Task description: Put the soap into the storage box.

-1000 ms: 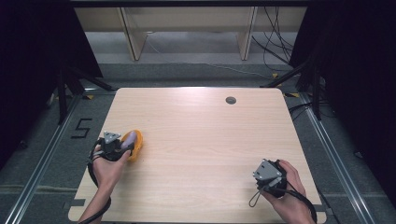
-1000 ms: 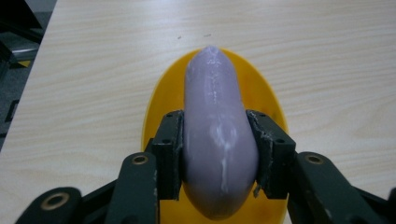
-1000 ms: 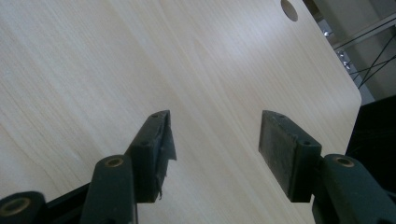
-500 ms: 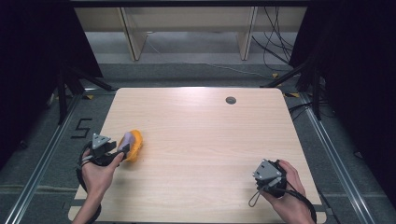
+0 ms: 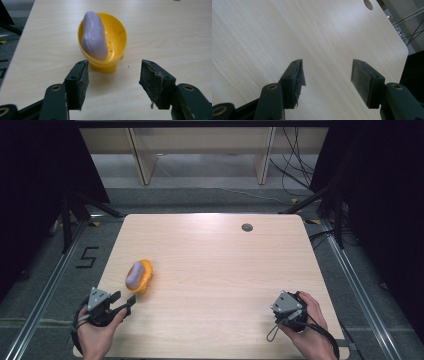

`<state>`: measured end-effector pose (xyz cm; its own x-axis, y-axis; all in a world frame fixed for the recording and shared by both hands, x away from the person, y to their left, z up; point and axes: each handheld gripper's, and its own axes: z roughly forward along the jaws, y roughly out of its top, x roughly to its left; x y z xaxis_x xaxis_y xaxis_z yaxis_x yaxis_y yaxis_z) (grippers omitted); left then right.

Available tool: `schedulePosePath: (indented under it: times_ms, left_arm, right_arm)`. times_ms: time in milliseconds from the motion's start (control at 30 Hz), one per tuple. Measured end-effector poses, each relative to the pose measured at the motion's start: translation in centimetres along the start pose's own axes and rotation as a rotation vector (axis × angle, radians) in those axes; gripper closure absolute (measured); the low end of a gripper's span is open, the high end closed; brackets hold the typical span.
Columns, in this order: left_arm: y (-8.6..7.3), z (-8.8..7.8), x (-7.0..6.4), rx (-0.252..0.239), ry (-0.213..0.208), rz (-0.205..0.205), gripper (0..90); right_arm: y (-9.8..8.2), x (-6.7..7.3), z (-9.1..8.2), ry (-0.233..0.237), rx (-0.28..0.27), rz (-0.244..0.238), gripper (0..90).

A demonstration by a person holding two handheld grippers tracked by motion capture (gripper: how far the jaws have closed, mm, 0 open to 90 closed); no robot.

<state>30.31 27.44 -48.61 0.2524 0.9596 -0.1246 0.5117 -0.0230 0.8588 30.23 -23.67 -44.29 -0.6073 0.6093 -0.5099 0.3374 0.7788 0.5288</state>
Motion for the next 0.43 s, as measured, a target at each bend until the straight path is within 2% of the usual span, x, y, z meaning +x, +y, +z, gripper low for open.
schedulePosePath:
  times_ms: [67, 100, 133, 267, 433]
  left_arm:
    - [-0.68, -0.24, -0.13, 0.028, 0.003, -0.008, 39.7]
    - [-0.93, -0.22, -0.08, 0.021, -0.008, -0.017, 39.8]
    - [-0.99, -0.26, -0.19, 0.028, 0.0, -0.019, 39.9]
    - [-0.99, 0.06, -0.2, 0.033, -0.003, -0.011, 39.9]
    - [-1.14, 0.16, -0.04, 0.046, -0.005, -0.014, 39.9]
  right_arm:
    - [-0.05, -0.02, 0.0, 0.002, -0.001, 0.003, 43.8]
    - [-0.06, -0.02, -0.01, 0.001, 0.001, 0.006, 43.8]
    - [-0.08, -0.11, -0.09, 0.019, 0.01, 0.009, 43.8]
    - [-0.3, -0.07, 0.04, 0.007, 0.0, 0.016, 43.8]
    - [-0.43, -0.02, 0.09, 0.022, 0.001, 0.03, 44.0]
